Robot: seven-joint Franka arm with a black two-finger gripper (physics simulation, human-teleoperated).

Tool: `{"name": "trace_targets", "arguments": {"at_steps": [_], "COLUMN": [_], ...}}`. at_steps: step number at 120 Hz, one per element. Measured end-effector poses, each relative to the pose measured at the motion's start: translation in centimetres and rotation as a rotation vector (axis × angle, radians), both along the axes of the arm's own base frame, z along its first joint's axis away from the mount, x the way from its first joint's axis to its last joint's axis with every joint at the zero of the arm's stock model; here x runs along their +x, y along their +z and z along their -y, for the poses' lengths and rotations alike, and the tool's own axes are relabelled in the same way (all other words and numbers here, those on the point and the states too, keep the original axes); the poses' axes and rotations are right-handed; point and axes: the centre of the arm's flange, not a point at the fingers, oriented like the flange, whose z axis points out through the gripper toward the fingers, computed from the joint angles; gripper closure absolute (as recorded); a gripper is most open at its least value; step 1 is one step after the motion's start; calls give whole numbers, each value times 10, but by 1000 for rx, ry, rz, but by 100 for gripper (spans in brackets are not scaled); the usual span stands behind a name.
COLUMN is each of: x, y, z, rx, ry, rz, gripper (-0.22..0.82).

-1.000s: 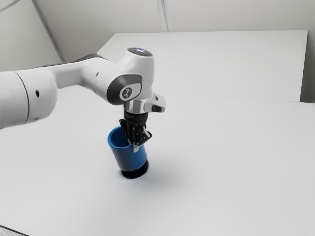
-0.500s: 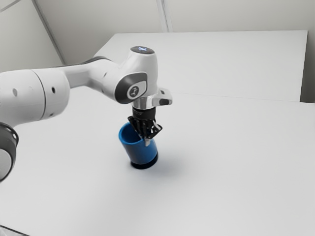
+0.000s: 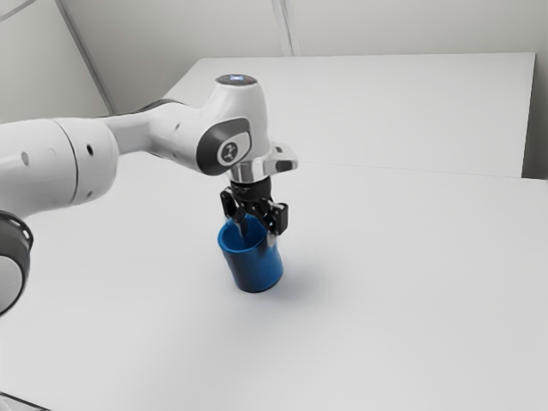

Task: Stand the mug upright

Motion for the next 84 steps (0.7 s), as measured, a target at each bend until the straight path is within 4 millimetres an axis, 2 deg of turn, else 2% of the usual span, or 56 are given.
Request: {"name": "trace_targets", "arguments": {"at_steps": [13,20,34,44,54,72,84], "x": [16,27,52,58,60,64,65], "y": [26,43,97,115,140,172,182], "z": [-20,-42,-90,-110,-123,-135,-143], "rx": [-20,-37,-57,-52,-50,-53,-53], "ry": [33,62,87,71,44,-9,-34], "rz": [51,84,177,174,183,181,168], "gripper": [13,11,7,5,4,3,3]}}
